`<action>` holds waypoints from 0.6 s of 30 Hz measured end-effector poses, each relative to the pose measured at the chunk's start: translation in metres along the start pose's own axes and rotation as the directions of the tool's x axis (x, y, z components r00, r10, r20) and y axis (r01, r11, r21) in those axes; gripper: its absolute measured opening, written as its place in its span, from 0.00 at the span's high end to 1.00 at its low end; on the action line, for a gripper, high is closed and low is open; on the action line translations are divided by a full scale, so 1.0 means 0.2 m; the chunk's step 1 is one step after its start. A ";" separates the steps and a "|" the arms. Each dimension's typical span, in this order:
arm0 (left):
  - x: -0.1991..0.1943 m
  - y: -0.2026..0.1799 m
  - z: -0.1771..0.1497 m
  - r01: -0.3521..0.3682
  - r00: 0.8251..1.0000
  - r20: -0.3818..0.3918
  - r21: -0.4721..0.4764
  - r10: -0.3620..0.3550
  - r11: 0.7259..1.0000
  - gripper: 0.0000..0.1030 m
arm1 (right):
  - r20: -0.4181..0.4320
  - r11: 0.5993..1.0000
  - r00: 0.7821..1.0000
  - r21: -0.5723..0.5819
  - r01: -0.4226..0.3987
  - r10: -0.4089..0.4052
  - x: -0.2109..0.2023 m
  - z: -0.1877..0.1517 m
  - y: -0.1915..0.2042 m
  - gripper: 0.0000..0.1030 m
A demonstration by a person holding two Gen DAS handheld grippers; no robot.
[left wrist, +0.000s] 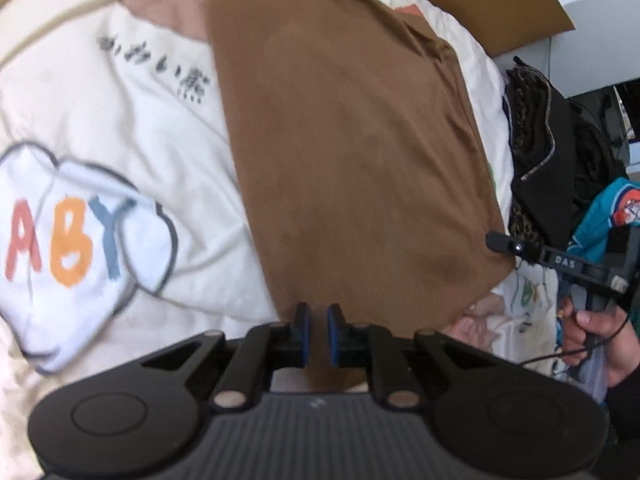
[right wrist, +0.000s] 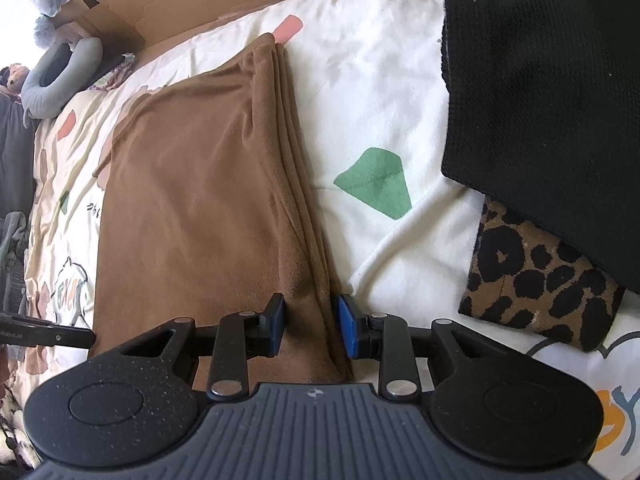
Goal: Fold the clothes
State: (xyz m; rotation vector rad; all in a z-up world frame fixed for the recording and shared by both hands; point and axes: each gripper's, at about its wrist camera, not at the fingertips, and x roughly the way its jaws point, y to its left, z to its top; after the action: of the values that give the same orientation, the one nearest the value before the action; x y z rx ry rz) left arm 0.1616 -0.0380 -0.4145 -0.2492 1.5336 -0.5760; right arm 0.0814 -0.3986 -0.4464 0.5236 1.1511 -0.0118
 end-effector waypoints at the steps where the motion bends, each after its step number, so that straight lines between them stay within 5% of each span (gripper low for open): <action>1: 0.01 0.00 0.00 0.003 1.000 -0.009 -0.012 -0.003 1.000 0.91 | -0.002 1.000 1.000 0.004 -0.001 0.001 0.00 0.00 -0.01 0.66; 11: 0.03 0.03 -0.06 0.018 0.997 -0.080 -0.062 -0.023 0.998 0.88 | -0.026 1.000 0.999 0.019 -0.022 0.022 0.00 -0.03 -0.06 0.66; 14: 0.01 0.06 -0.05 0.010 0.998 -0.061 -0.089 -0.016 0.996 0.70 | -0.030 0.999 0.999 0.018 -0.030 0.030 0.00 -0.03 -0.07 0.66; 18: 0.05 0.06 -0.02 0.020 0.999 -0.045 -0.100 -0.025 0.995 0.69 | -0.037 0.999 0.998 0.026 -0.041 0.042 0.03 -0.04 -0.08 0.66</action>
State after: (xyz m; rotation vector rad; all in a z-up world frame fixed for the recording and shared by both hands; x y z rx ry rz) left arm 0.1599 -0.0312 -0.4295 -0.3321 1.6086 -0.5266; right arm 0.0732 -0.4083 -0.4602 0.5724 1.1782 0.0191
